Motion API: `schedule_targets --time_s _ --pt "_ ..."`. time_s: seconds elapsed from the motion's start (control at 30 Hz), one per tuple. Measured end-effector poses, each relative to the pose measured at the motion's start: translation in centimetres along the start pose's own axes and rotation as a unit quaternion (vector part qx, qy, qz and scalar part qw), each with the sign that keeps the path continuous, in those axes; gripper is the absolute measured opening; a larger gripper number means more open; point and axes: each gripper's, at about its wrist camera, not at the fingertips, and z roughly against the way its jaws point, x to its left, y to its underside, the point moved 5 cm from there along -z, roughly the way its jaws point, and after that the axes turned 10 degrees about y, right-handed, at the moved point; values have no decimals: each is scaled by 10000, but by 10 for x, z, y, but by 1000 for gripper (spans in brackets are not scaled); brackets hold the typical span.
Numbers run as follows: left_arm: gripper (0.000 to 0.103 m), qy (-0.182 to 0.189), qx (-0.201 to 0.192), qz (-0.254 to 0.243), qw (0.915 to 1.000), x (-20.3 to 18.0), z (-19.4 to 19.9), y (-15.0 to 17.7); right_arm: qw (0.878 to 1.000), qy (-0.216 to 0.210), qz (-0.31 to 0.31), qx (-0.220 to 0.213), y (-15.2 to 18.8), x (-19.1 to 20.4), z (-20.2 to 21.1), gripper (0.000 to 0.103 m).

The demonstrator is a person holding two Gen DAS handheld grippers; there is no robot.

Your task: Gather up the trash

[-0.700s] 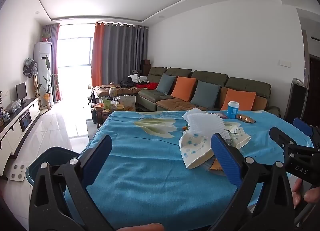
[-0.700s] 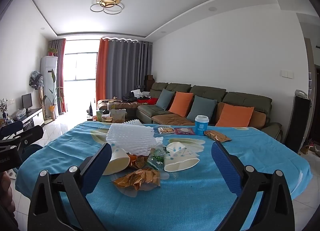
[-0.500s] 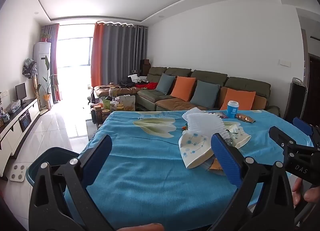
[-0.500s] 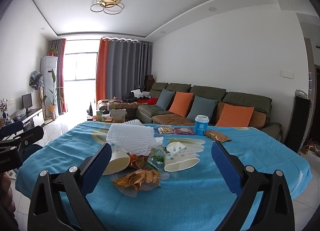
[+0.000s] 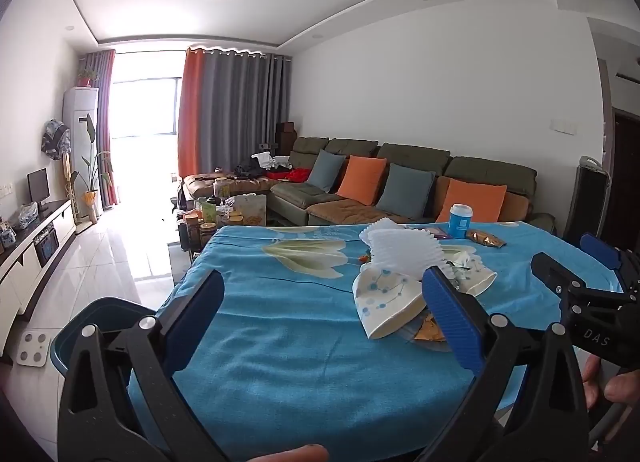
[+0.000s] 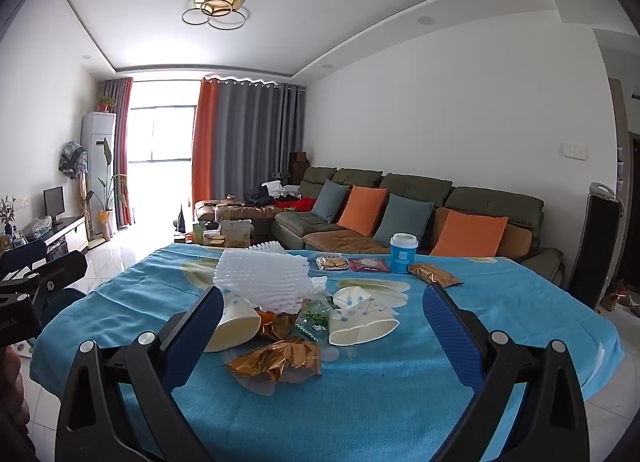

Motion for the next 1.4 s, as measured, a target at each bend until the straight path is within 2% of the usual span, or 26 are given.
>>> schedule_targets --time_s 0.23,0.7,1.2,1.4 --pt "97 163 83 225 9996 3 -3 2 10000 -1 -14 -27 -1 0 -1 96" --pt "97 175 179 277 9993 3 -7 4 10000 -2 -15 -11 -2 -2 1 96" --pt "97 227 -139 324 9991 5 2 2 10000 19 -29 29 0 -1 1 96" --pt "97 223 -147 343 9991 6 3 2 10000 18 -26 37 0 0 0 96"
